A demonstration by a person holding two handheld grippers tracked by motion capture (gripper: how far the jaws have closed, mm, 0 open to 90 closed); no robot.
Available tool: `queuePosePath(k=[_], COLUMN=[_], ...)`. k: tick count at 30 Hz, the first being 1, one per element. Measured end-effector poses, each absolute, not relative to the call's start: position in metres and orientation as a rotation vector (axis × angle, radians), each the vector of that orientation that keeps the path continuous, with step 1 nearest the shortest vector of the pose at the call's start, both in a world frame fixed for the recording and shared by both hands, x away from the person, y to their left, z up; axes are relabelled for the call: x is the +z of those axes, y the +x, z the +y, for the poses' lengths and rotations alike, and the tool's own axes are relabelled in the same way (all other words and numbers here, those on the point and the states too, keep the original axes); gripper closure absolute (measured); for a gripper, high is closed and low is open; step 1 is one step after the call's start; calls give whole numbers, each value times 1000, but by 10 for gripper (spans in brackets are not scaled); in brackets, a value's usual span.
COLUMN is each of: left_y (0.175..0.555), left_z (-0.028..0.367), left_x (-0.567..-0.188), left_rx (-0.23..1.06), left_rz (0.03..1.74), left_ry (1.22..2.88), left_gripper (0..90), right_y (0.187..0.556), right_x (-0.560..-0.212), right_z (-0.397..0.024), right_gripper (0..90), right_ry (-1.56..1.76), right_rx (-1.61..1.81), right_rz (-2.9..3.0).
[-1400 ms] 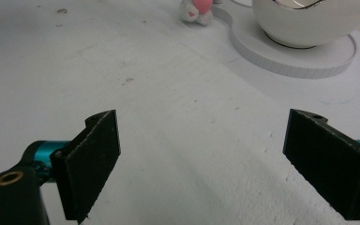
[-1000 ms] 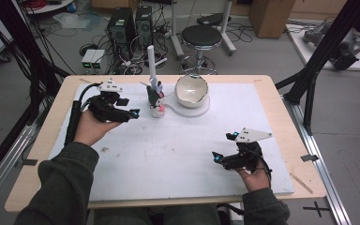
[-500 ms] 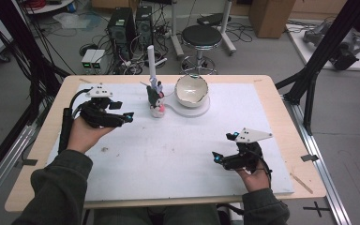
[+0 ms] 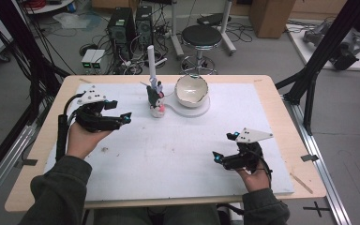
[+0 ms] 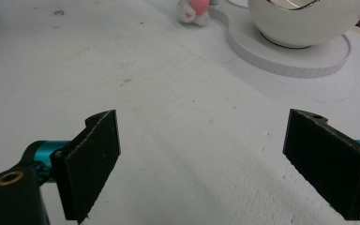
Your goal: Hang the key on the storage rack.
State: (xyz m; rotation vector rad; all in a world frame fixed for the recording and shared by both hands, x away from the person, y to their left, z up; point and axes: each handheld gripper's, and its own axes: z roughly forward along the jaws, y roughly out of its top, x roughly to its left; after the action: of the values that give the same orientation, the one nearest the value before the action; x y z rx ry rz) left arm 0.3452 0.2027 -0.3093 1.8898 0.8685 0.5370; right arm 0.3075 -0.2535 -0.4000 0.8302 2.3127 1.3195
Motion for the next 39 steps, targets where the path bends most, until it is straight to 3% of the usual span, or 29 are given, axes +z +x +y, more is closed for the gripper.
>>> queuePosePath(k=[39], left_y=[305], left_z=[226], left_x=[-327], left_rx=[582], left_rz=[874], left_ry=[1784], left_gripper=[283], right_y=[307], right_x=[-400], right_z=[-255], right_gripper=[103], right_ry=[843], right_rx=[1315], right_rz=[2300])
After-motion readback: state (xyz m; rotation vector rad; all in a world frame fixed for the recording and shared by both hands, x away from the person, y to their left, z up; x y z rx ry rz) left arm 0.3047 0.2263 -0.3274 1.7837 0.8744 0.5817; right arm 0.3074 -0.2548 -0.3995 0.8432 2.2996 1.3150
